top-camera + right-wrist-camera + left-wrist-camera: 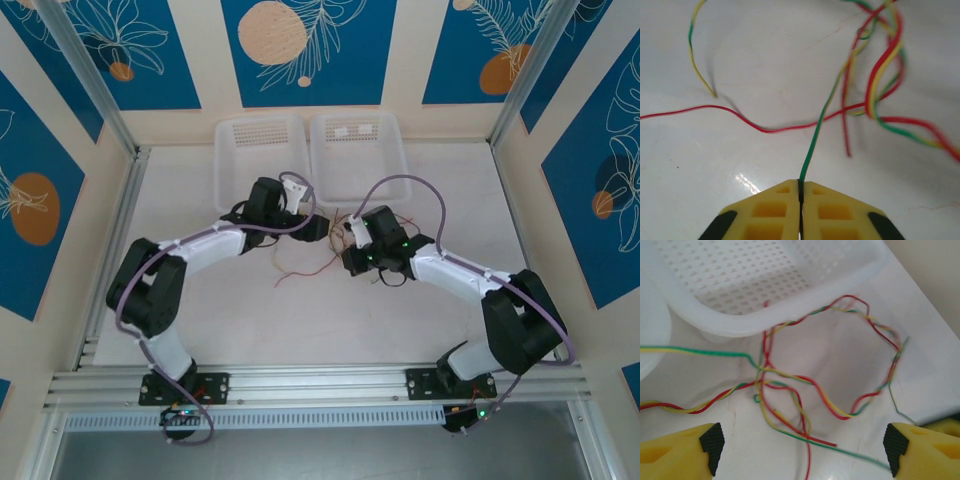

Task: Untangle the cables

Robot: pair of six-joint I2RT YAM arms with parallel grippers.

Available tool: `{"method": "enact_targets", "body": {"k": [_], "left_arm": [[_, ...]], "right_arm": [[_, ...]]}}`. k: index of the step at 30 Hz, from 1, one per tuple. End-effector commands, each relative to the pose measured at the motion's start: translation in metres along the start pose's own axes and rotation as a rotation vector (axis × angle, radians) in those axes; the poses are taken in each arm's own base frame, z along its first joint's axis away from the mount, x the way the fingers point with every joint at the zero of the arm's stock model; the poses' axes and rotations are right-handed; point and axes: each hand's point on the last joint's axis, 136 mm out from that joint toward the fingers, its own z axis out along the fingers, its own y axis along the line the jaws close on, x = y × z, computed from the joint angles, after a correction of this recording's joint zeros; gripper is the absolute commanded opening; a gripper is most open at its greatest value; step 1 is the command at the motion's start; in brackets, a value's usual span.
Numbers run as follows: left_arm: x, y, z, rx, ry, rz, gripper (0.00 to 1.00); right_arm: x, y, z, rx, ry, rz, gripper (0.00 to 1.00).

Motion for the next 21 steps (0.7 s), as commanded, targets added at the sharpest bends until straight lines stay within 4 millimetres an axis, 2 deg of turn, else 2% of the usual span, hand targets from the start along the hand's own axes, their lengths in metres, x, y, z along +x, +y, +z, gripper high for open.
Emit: {"method": "enact_targets", "body": {"k": [1,5,7,10,12,13,17,19,20,21], "left_arm": [[-0.002,0.012,0.015,-0.070,0.027,-0.109,0.86],[-0.003,0.015,0.030,-0.057,0.029,-0.157,0.86],[-0.003,0.017,0.039,-0.059,0.031,-0.168,0.82],[-0.003,0.020,0.047,-0.072,0.030,-0.172,0.65],[-0.003,0.020,0.048,-0.073,0.019,-0.167,0.43],[-0.004,0.021,0.049,-0.079,0.017,-0.168,0.35],[-0.002,0.024,0.054,-0.088,0.042,-0.169,0.19],[-0.003,0.021,0.053,-0.084,0.039,-0.166,0.04],[-0.003,0.020,0.051,-0.086,0.035,-0.161,0.00],[-0.005,0.018,0.047,-0.088,0.028,-0.159,0.00]], "right_arm": [[-0.003,0.005,-0.009,0.022,-0.065,-0.064,0.05],[0.002,0.013,-0.015,-0.022,-0.110,-0.070,0.05],[0.006,0.017,-0.016,-0.044,-0.130,-0.074,0.05],[0.011,0.022,-0.016,-0.076,-0.138,-0.077,0.03],[0.015,0.024,-0.015,-0.086,-0.137,-0.079,0.02],[0.018,0.025,-0.015,-0.093,-0.137,-0.080,0.02],[0.027,0.036,-0.021,-0.153,-0.155,-0.106,0.02],[0.031,0.037,-0.026,-0.153,-0.168,-0.106,0.02],[0.031,0.035,-0.030,-0.145,-0.179,-0.105,0.03],[0.030,0.034,-0.034,-0.137,-0.194,-0.104,0.04]]}}
